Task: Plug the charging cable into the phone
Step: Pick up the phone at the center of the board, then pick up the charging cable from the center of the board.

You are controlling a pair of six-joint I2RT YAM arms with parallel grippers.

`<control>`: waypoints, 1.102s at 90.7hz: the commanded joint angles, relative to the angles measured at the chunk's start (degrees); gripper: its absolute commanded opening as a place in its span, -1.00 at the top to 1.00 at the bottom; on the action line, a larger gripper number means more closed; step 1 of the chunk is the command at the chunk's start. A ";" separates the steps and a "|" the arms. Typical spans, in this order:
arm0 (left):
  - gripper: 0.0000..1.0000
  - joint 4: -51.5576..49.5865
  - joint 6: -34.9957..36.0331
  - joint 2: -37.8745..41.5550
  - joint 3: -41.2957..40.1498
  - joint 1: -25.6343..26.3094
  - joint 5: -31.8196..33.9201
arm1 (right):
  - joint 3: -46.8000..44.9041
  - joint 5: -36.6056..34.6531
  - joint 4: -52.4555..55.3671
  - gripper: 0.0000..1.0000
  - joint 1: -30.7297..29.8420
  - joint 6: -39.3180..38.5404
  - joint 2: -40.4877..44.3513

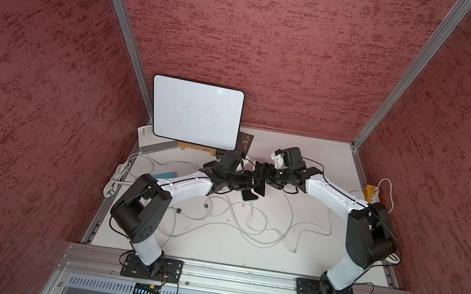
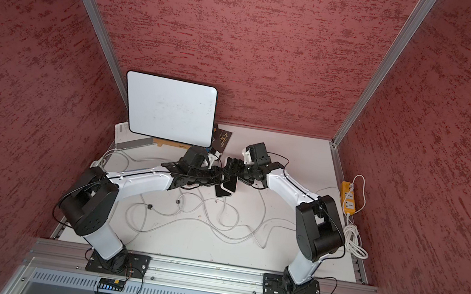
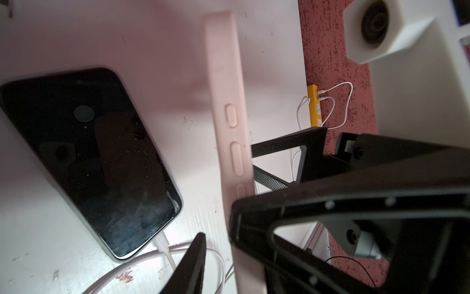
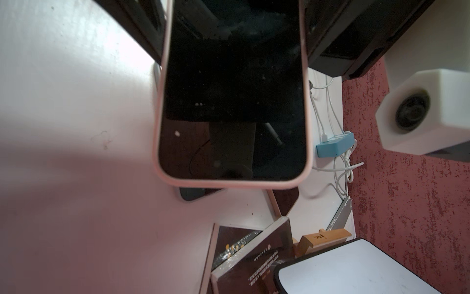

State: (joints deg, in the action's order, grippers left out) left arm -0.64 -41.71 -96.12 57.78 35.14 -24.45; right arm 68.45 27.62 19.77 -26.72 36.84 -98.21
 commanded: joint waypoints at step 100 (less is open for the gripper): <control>1.00 3.01 -0.42 28.46 -16.94 -16.16 0.25 | 3.32 -33.51 25.34 -0.45 -0.26 -20.22 2.34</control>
State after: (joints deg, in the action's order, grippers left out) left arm 1.32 -43.22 -72.79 42.26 21.45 -22.65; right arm 69.25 1.17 38.39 -26.87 19.29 -92.05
